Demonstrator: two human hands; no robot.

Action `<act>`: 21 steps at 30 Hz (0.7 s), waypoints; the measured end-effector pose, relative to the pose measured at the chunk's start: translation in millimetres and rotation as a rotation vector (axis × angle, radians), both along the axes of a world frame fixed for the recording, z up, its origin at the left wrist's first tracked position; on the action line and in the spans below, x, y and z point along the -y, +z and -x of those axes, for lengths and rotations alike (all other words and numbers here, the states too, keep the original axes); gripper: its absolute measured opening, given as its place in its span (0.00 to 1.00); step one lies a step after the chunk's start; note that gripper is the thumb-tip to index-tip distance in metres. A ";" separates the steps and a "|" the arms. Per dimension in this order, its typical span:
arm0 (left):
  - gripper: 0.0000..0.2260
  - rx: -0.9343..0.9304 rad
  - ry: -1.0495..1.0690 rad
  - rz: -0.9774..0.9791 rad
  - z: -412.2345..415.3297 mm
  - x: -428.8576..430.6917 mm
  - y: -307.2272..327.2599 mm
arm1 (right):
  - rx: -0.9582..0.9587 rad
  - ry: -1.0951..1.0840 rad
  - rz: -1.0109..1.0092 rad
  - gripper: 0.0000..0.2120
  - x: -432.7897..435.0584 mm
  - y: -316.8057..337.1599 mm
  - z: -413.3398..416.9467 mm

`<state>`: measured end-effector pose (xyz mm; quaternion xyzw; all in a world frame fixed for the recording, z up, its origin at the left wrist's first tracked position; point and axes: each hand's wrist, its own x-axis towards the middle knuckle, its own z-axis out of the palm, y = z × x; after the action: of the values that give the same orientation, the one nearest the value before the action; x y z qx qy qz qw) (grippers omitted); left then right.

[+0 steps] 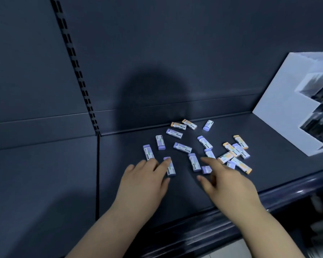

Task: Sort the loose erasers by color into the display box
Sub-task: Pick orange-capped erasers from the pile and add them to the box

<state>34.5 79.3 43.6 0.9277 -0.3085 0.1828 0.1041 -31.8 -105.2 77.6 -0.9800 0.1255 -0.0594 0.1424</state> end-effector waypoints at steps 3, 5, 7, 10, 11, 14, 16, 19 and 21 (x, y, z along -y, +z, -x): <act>0.22 -0.009 0.034 -0.029 -3.6 15.5 -3.1 | 0.016 0.015 -0.007 0.20 22.9 -1.8 -13.4; 0.23 -0.055 0.070 -0.055 -6.6 29.8 -2.0 | -0.014 0.055 -0.002 0.20 38.9 -2.9 -23.8; 0.23 -0.115 0.124 -0.072 -9.1 49.4 6.2 | -0.030 0.113 -0.003 0.21 58.2 -1.2 -34.2; 0.23 -0.158 0.190 -0.041 -17.0 78.9 11.7 | 0.001 0.208 0.022 0.20 88.6 5.8 -52.8; 0.23 -0.142 0.180 -0.021 -19.3 89.4 12.4 | -0.008 0.238 0.023 0.21 97.7 8.8 -60.9; 0.24 -0.179 0.230 -0.013 -30.7 118.3 19.6 | -0.035 0.344 0.045 0.22 118.2 13.6 -91.2; 0.24 -0.147 0.308 -0.037 -44.0 132.5 17.6 | -0.035 0.419 0.062 0.22 128.8 13.3 -112.2; 0.24 -0.152 0.377 -0.111 -61.6 147.4 17.0 | -0.087 0.508 0.079 0.23 139.5 9.5 -143.5; 0.24 -0.186 0.412 -0.151 -74.3 152.5 17.1 | -0.135 0.555 0.094 0.24 144.0 6.1 -163.9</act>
<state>108.8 -73.2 60.7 0.9890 -0.1148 0.0905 0.0230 132.1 -249.2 83.7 -0.9841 -0.1411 0.0415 0.0992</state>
